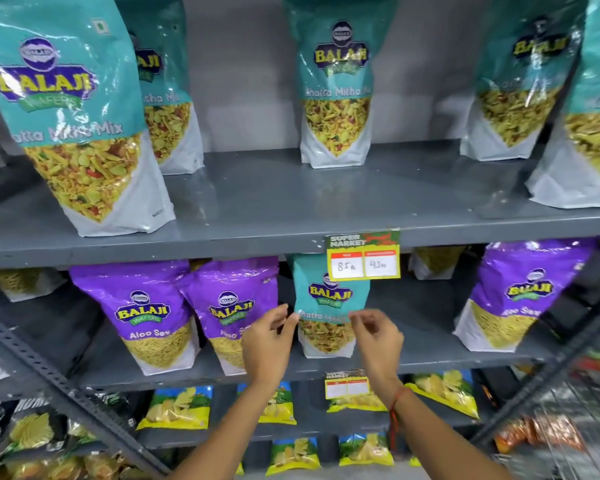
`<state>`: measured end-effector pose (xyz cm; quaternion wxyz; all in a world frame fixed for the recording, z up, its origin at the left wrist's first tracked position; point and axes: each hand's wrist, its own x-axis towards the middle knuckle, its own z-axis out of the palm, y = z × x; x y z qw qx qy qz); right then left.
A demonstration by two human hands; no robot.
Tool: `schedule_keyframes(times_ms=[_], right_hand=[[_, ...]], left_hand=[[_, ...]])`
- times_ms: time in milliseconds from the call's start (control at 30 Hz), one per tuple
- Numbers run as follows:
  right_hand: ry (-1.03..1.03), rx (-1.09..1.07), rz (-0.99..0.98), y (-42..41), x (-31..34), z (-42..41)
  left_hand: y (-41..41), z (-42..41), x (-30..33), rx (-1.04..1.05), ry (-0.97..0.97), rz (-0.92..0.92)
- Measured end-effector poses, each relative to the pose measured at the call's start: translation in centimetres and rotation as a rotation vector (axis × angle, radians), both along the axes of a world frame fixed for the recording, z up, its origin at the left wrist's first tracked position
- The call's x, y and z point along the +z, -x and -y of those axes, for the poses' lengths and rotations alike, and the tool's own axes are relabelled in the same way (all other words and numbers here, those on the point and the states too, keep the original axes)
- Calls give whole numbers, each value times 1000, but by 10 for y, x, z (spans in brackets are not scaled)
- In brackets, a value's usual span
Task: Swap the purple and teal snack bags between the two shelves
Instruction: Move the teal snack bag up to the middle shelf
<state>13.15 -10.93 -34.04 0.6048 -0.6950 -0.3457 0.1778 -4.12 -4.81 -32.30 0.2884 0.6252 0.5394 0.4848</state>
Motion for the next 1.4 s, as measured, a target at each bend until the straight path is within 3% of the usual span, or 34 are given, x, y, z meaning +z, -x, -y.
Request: schedule_keyframes(times_ms=[167,300,367,567,833,1100,1400], right_hand=[[189,92,-41,-44,-6,-19],[223,279,35,-59,-15,-40],[194,260,72,-62,-19,-43],[192,228,252,-65,-14,-25],[114,356,259,-48,13,59],[-195,416,194,-28,132,102],[-571,362,250,-28,302,37]], left_hand=[[-33,-20,-7,-22,59,-188],[-43,-32,-14,63,59,-178],[-44,-32,-15,110,44,-194],[-36,-9,-21,84,11,-93],[3,70,-11,-76,-39,46],[24,94,92,-142,-177,358],[7,21,262,-109,-530,498]])
